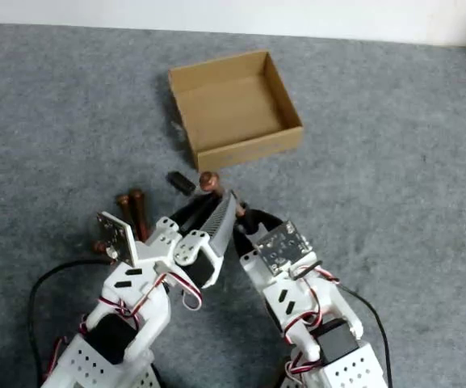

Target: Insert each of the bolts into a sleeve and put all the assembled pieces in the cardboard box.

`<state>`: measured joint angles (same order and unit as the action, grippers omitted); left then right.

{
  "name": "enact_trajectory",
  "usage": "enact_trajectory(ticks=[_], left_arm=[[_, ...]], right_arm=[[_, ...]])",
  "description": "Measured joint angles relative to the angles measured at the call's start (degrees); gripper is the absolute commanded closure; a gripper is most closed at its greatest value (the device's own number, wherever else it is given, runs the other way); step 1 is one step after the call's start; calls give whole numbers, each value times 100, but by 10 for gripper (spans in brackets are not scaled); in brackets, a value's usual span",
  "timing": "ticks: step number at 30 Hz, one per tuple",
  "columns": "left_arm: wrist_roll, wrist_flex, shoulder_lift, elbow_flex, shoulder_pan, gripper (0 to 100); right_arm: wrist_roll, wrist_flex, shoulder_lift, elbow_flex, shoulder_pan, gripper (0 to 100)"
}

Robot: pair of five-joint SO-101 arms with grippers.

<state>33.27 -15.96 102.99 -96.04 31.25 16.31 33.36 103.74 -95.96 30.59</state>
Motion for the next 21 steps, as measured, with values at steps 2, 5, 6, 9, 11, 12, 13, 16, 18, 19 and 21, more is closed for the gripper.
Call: enact_trajectory(ticks=[2, 5, 6, 9, 11, 12, 13, 16, 18, 19, 21], left_arm=[[9, -9, 0, 0, 0, 996], [35, -9, 0, 0, 0, 996], [35, -44, 0, 0, 0, 996], [35, -97, 0, 0, 0, 996], [35, -97, 0, 0, 0, 996], [35, -97, 0, 0, 0, 996], [35, -97, 0, 0, 0, 996], [35, -97, 0, 0, 0, 996], [44, -97, 0, 0, -18, 996], [44, -97, 0, 0, -97, 996], [167, -97, 0, 26, -308, 996]], right_arm=[[0, 88, 0, 0, 44, 994], [0, 387, 9, 44, 343, 994], [-18, 510, 9, 70, 431, 994], [-18, 862, 9, 158, 677, 994], [-18, 905, 9, 193, 782, 994], [-18, 905, 9, 193, 791, 994], [-18, 905, 9, 193, 791, 994], [-18, 879, 9, 193, 703, 994], [-18, 791, 9, 193, 510, 994], [-18, 712, 9, 193, 448, 994], [-18, 571, 9, 193, 404, 994]])
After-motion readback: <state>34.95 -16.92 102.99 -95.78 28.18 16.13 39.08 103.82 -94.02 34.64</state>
